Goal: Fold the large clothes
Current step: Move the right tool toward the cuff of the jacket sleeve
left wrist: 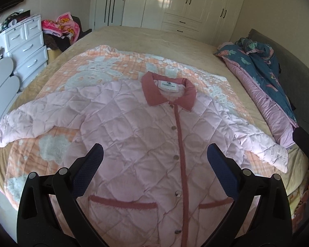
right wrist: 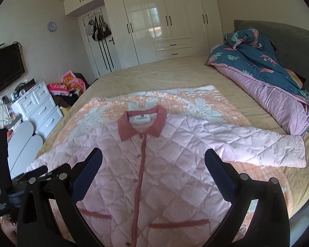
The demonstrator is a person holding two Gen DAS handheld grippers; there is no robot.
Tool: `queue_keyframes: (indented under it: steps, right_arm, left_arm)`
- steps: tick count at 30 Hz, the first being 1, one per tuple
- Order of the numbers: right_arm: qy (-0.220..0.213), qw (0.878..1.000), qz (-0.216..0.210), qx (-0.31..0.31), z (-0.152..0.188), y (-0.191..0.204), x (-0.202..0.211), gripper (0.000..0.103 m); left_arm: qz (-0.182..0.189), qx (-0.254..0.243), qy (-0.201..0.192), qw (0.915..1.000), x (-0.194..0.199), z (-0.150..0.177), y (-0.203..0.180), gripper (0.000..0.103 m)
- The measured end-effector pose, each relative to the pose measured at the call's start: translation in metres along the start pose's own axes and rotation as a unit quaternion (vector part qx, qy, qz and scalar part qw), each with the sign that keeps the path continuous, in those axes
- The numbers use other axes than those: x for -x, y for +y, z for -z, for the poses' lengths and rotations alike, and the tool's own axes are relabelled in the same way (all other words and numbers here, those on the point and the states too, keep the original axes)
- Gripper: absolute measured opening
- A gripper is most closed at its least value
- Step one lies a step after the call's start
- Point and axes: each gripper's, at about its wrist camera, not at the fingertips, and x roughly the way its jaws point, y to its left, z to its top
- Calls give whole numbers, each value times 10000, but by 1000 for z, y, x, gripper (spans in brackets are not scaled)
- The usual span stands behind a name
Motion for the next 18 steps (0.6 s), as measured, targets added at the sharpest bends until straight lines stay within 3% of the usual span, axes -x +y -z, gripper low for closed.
queue_keyframes:
  steps: [8, 18]
  right_arm:
    - [-196, 9995, 243, -62, -28, -7, -21, 99]
    - [-364, 9961, 521, -607, -56, -47, -56, 99]
  left_arm:
    - [0, 61, 31, 10000, -24, -26, -9, 94]
    - [20, 134, 26, 9999, -54, -62, -24, 94]
